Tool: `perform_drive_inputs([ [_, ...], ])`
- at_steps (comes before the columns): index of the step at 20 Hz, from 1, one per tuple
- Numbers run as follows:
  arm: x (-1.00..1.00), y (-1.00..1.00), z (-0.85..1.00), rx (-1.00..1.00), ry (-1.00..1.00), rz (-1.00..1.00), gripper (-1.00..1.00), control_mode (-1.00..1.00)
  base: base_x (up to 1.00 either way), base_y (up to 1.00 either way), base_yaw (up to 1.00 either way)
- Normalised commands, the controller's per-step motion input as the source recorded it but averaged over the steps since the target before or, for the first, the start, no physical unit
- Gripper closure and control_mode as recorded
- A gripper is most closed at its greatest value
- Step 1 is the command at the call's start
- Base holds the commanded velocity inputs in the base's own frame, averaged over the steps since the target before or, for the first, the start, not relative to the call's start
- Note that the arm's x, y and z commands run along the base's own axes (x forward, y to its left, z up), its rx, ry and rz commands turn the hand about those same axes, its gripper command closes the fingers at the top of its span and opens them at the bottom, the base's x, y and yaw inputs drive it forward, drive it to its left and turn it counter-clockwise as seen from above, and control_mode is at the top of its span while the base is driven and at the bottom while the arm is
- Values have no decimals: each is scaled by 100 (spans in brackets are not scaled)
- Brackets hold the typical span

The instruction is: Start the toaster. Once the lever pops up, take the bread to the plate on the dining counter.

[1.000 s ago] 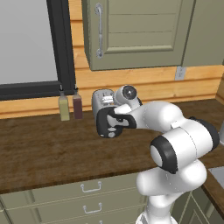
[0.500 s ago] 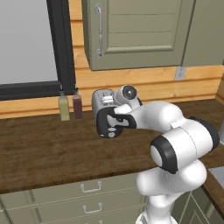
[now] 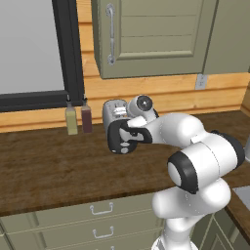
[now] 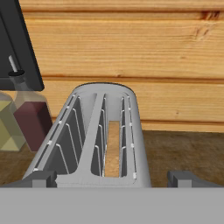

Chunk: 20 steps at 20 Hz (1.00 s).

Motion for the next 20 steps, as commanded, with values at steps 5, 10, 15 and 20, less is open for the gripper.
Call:
perform_drive_inputs([
  [5,0,0,0,0,0,0,-100,-100,0,0,0],
  [10,0,0,0,0,0,0,-100,-100,0,0,0],
  [15,0,0,0,0,0,0,-100,-100,0,0,0],
  [20,0,0,0,0,0,0,-100,-100,0,0,0],
])
